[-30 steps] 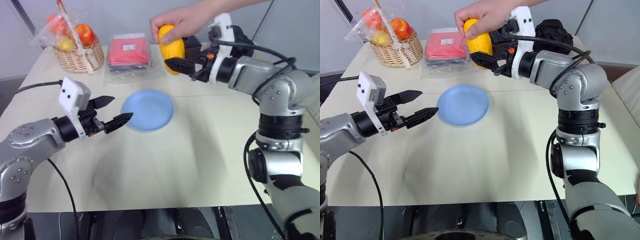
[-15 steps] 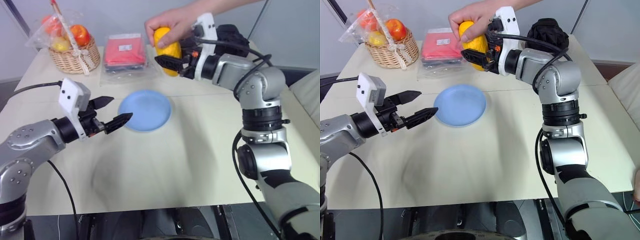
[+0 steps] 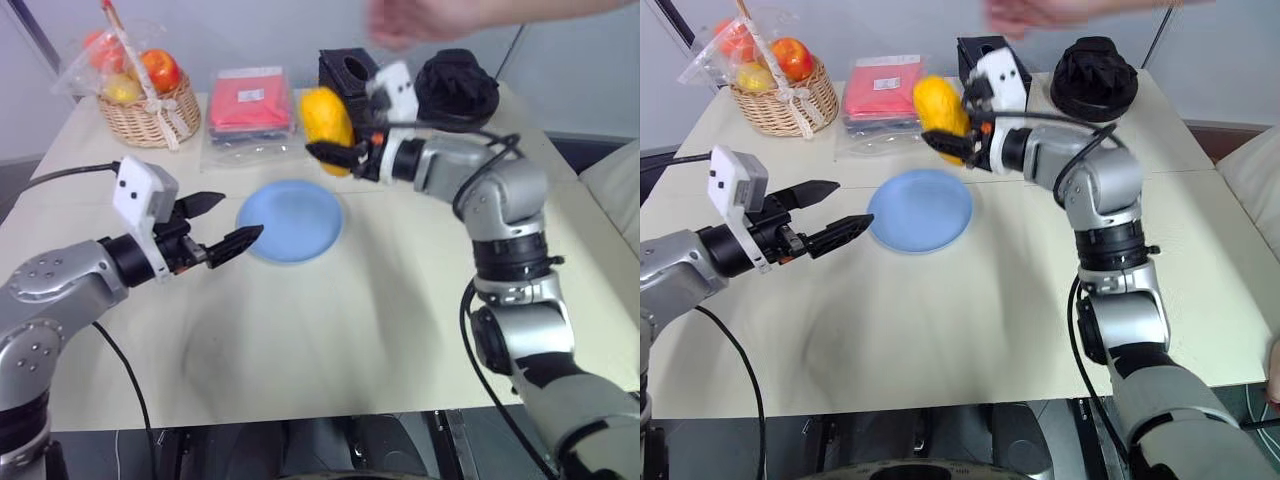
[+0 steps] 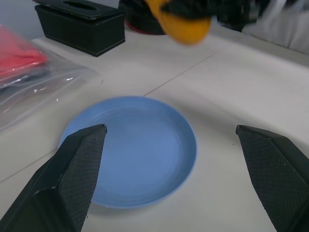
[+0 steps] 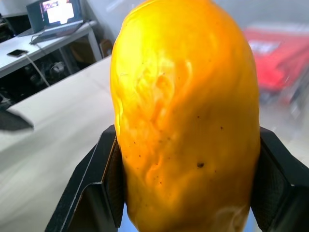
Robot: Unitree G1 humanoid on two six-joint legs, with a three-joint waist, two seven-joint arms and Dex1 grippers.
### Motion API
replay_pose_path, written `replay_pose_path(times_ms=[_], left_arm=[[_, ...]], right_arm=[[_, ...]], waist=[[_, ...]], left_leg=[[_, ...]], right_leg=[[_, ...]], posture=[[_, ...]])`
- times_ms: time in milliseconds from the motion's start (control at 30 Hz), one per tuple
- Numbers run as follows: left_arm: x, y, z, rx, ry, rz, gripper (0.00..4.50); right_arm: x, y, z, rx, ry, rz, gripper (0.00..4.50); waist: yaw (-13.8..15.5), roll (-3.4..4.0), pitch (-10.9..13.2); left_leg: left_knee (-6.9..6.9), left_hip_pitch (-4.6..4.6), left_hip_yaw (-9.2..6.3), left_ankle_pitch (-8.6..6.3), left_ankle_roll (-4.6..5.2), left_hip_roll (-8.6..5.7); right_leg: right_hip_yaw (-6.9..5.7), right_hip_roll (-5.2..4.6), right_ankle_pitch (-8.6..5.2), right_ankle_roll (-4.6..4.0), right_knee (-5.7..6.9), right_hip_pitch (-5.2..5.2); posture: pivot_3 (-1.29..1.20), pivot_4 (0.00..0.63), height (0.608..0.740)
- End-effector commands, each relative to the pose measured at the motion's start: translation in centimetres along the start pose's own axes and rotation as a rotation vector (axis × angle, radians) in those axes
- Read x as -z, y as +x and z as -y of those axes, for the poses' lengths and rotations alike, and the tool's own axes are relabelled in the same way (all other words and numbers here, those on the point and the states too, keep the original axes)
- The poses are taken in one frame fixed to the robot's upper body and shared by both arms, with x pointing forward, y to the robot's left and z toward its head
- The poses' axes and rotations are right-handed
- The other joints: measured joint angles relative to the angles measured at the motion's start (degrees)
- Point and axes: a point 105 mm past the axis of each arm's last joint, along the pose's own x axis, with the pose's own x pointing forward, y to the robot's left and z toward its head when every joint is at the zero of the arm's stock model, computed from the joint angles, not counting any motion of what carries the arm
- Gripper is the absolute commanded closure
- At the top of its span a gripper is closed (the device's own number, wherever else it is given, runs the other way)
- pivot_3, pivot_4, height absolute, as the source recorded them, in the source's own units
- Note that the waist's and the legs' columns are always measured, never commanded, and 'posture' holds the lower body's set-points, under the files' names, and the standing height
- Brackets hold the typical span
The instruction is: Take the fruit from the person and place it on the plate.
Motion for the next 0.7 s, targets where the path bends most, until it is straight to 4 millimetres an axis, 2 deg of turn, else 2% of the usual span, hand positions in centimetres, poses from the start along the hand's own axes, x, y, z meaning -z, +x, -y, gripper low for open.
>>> replay_pose_path(times_ms=[33, 367, 500, 567, 633, 700], left_arm=[[-1.1, -0.9, -0.6, -0.050, 0.045, 0.033, 0.00], [-0.3, -2.5, -1.4, -0.129, 0.033, 0.008, 0.00], [-0.1, -2.9, -1.2, -0.144, 0.031, 0.004, 0.00], [-0.1, -3.2, -1.2, -0.156, 0.033, 0.003, 0.00], [0.0, -3.4, -1.1, -0.163, 0.032, 0.002, 0.00], [0.0, -3.5, -1.0, -0.165, 0.030, 0.003, 0.00]], right_arm=[[0.4, 1.1, -1.2, -0.004, -0.027, 0.042, 1.94], [7.1, 5.6, -0.5, 0.046, 0.070, -0.038, 1.94], [9.0, 6.3, -0.1, 0.058, 0.084, -0.084, 1.94], [10.5, 6.4, 0.3, 0.083, 0.061, -0.137, 1.94], [11.1, 6.3, 0.4, 0.088, 0.064, -0.155, 1.94], [10.9, 6.2, 0.6, 0.089, 0.068, -0.149, 0.89]], waist=[[-0.1, 0.00, 0.0], [-0.2, 0.01, 0.0], [-0.1, 0.02, 0.0], [-0.2, 0.02, 0.0], [-0.3, 0.02, 0.0], [-0.2, 0.02, 0.0]], left_leg=[[0.00, 0.00, 0.00, 0.00, 0.00, 0.01], [-0.02, 0.01, 0.01, 0.01, -0.03, 0.01], [-0.03, 0.00, 0.01, 0.02, -0.04, -0.01], [-0.02, 0.00, 0.01, 0.02, -0.04, -0.01], [-0.03, 0.02, 0.01, 0.02, -0.04, -0.01], [-0.02, 0.02, -0.01, 0.02, -0.04, 0.00]], right_leg=[[0.01, 0.01, 0.00, 0.00, 0.00, -0.01], [0.01, 0.01, 0.00, 0.00, 0.01, -0.03], [0.01, 0.00, 0.00, 0.00, 0.01, -0.03], [0.01, 0.00, 0.00, 0.00, 0.00, -0.02], [0.01, 0.00, 0.00, 0.00, 0.00, -0.02], [0.00, 0.02, 0.00, 0.00, 0.01, -0.01]], posture=[[0.00, 0.150, 0.740], [0.00, 0.150, 0.740], [0.00, 0.150, 0.740], [0.00, 0.150, 0.740], [0.00, 0.150, 0.740], [0.00, 0.150, 0.740]])
